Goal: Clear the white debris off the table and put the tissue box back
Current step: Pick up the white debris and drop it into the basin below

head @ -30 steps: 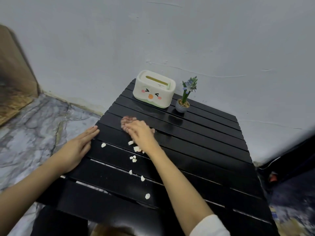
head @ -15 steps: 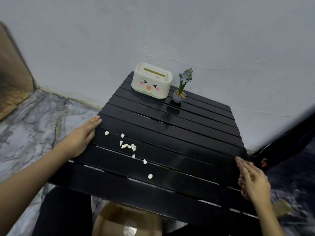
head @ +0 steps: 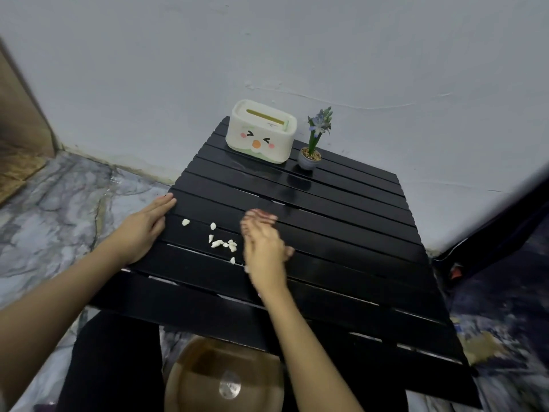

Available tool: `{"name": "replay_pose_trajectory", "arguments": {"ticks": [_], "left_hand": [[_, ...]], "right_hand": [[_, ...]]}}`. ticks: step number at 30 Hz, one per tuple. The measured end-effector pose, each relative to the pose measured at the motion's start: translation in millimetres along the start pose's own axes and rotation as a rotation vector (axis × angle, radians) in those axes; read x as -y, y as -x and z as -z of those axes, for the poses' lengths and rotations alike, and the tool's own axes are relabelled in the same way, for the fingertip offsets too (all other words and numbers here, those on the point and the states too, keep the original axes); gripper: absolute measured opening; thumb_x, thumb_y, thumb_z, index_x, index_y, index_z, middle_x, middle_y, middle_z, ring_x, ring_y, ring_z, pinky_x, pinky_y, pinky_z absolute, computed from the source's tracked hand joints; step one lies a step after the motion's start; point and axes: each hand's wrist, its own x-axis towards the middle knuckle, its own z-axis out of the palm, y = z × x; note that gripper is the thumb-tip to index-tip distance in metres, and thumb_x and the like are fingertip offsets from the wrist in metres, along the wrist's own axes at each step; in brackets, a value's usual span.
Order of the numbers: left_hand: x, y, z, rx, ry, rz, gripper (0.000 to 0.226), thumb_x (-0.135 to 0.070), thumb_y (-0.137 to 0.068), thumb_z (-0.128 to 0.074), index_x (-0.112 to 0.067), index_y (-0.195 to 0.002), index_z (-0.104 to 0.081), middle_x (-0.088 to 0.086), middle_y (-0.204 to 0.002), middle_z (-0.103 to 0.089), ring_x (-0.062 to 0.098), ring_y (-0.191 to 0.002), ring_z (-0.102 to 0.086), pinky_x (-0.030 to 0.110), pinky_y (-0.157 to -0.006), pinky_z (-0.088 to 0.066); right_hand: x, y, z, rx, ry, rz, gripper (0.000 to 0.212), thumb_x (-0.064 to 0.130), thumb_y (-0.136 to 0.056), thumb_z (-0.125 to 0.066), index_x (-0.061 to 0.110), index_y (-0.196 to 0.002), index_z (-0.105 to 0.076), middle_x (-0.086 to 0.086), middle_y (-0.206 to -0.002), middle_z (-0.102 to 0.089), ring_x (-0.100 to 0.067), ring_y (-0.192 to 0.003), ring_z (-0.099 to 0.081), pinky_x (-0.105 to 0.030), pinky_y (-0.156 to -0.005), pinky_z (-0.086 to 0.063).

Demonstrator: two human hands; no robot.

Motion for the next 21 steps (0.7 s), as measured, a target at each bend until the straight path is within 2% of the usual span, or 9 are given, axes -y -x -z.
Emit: {"name": "replay_pose_trajectory", "arguments": {"ticks": [3, 6, 8, 10, 13, 15, 17, 19, 21], "left_hand": [[0, 0, 0, -0.002, 0.002, -0.002, 0.044, -0.001, -0.09, -0.036, -0.007, -0.134, -0.036, 0.01, -0.15, -0.027, 0.022, -0.139, -0.026, 0.02, -0.107, -0.014], [-1, 1, 1, 0.013, 0.003, 0.005, 0.045, 0.0, -0.09, -0.036, -0.006, -0.134, -0.036, 0.011, -0.15, -0.026, 0.023, -0.139, -0.026, 0.02, -0.108, -0.013], [-2, 2, 2, 0.018, 0.002, 0.005, 0.045, 0.0, -0.089, -0.036, -0.006, -0.134, -0.035, 0.012, -0.15, -0.026, 0.023, -0.139, -0.025, 0.021, -0.109, -0.011], [-3, 2, 3, 0.021, 0.001, 0.001, 0.045, 0.0, -0.089, -0.036, -0.005, -0.134, -0.035, 0.012, -0.15, -0.026, 0.023, -0.14, -0.023, 0.021, -0.109, -0.01], [-5, 3, 3, 0.018, -0.007, 0.01, 0.045, -0.002, -0.09, -0.035, -0.005, -0.134, -0.035, 0.012, -0.151, -0.025, 0.022, -0.14, -0.023, 0.021, -0.11, -0.01], [-4, 2, 3, 0.017, -0.004, 0.013, 0.045, -0.002, -0.09, -0.035, -0.005, -0.135, -0.034, 0.013, -0.151, -0.025, 0.022, -0.14, -0.022, 0.022, -0.111, -0.01], [-4, 2, 2, 0.015, 0.0, 0.014, 0.045, -0.002, -0.09, -0.035, -0.005, -0.135, -0.034, 0.014, -0.151, -0.025, 0.022, -0.141, -0.022, 0.021, -0.111, -0.009], [-4, 2, 2, 0.016, 0.008, 0.013, 0.045, -0.002, -0.09, -0.035, -0.004, -0.135, -0.033, 0.014, -0.151, -0.024, 0.023, -0.141, -0.021, 0.02, -0.11, -0.007], [-3, 3, 2, 0.016, 0.015, 0.008, 0.045, -0.002, -0.09, -0.035, -0.003, -0.135, -0.033, 0.015, -0.151, -0.024, 0.023, -0.141, -0.02, 0.021, -0.111, -0.008]], "right_hand": [[26, -4, -7, 0.146, -0.218, 0.008, 0.036, 0.011, -0.093, -0.045, 0.014, -0.128, -0.051, -0.011, -0.119, -0.061, -0.02, -0.104, -0.058, -0.035, -0.096, -0.045], [3, 1, 28, 0.024, -0.667, -0.244, 0.036, 0.016, -0.095, -0.044, 0.016, -0.13, -0.048, -0.006, -0.078, -0.064, -0.005, -0.042, -0.059, -0.028, -0.048, -0.055], [-37, 14, 64, -0.089, -0.726, -0.323, 0.035, 0.023, -0.094, -0.046, 0.018, -0.129, -0.05, -0.01, -0.086, -0.068, -0.002, -0.034, -0.053, -0.038, -0.055, -0.057], [-77, 39, 106, -0.212, -0.589, -0.391, 0.034, 0.029, -0.093, -0.048, 0.022, -0.125, -0.054, -0.017, -0.098, -0.072, -0.004, -0.039, -0.055, -0.034, -0.058, -0.059], [-147, 98, 171, -0.421, -0.256, -0.522, 0.029, 0.026, -0.092, -0.046, 0.028, -0.118, -0.059, -0.014, -0.104, -0.07, -0.001, -0.051, -0.054, 0.0, -0.046, -0.043], [-175, 130, 189, -0.355, -0.053, -0.581, 0.031, 0.044, -0.084, -0.04, 0.045, -0.104, -0.063, 0.0, -0.119, -0.067, 0.01, -0.072, -0.059, 0.006, -0.059, -0.039], [-188, 143, 178, -0.279, 0.09, -0.567, 0.052, 0.058, -0.078, -0.032, 0.032, -0.107, -0.066, 0.017, -0.118, -0.062, 0.014, -0.096, -0.053, 0.009, -0.079, -0.03], [-170, 140, 152, -0.309, 0.101, -0.475, 0.062, 0.052, -0.083, -0.029, 0.011, -0.115, -0.062, 0.005, -0.121, -0.064, -0.003, -0.114, -0.051, -0.005, -0.097, -0.03], [-138, 130, 122, -0.377, 0.159, -0.447, 0.044, 0.028, -0.089, -0.04, 0.003, -0.12, -0.057, -0.017, -0.13, -0.057, -0.031, -0.122, -0.048, -0.039, -0.103, -0.033]]}}
